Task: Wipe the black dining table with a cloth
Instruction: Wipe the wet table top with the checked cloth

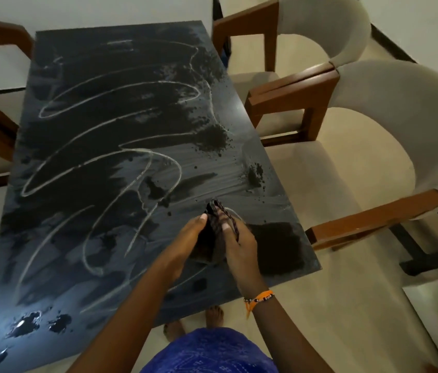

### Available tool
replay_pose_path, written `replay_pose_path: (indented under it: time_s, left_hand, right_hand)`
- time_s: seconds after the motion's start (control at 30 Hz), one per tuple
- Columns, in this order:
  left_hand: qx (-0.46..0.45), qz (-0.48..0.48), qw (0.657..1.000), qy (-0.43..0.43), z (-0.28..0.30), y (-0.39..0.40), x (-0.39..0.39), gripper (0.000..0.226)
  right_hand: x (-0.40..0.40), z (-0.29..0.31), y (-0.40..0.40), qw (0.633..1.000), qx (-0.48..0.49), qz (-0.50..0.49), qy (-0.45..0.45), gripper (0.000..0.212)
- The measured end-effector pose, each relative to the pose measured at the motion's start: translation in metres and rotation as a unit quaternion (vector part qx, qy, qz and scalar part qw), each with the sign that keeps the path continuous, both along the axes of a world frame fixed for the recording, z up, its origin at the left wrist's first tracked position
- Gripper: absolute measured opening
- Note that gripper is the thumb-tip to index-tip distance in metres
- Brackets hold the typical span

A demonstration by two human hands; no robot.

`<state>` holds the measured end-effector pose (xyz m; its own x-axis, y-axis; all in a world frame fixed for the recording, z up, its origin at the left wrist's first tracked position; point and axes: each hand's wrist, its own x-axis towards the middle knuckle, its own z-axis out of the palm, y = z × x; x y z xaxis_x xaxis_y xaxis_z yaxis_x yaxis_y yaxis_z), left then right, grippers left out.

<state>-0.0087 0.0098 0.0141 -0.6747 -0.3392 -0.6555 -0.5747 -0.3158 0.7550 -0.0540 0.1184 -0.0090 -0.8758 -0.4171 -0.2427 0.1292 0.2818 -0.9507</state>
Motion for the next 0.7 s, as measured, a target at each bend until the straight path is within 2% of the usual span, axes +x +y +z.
replay_pose_path:
  time_s: [0.1, 0.23, 0.37, 0.47, 0.6, 0.7]
  left_hand:
    - [-0.026, 0.061, 0.998, 0.022, 0.005, -0.018, 0.005, 0.031]
    - [-0.092, 0.133, 0.986, 0.028, 0.010, -0.047, 0.016, 0.022]
    - [-0.096, 0.182, 0.978, 0.033, 0.017, -0.074, 0.035, 0.028]
    - [-0.063, 0.202, 0.976, 0.049, 0.023, -0.090, 0.043, 0.028]
    - [-0.050, 0.205, 0.974, 0.083, 0.028, -0.128, 0.052, 0.033]
    - [-0.043, 0.206, 0.973, 0.092, 0.027, -0.173, 0.060, 0.047]
  right_hand:
    - [0.000, 0.007, -0.023, 0.984, -0.116, 0.011, -0.131, 0.025]
    - [-0.004, 0.011, -0.062, 0.960, -0.159, 0.018, -0.229, 0.028]
    - [-0.005, 0.011, -0.096, 0.944, -0.160, 0.092, -0.273, 0.025]
    - [0.002, 0.007, -0.122, 0.932, -0.171, 0.164, -0.276, 0.033]
    - [0.008, -0.002, -0.174, 0.918, -0.182, 0.140, -0.324, 0.046]
    - [-0.003, -0.008, -0.221, 0.926, -0.161, 0.129, -0.315, 0.042]
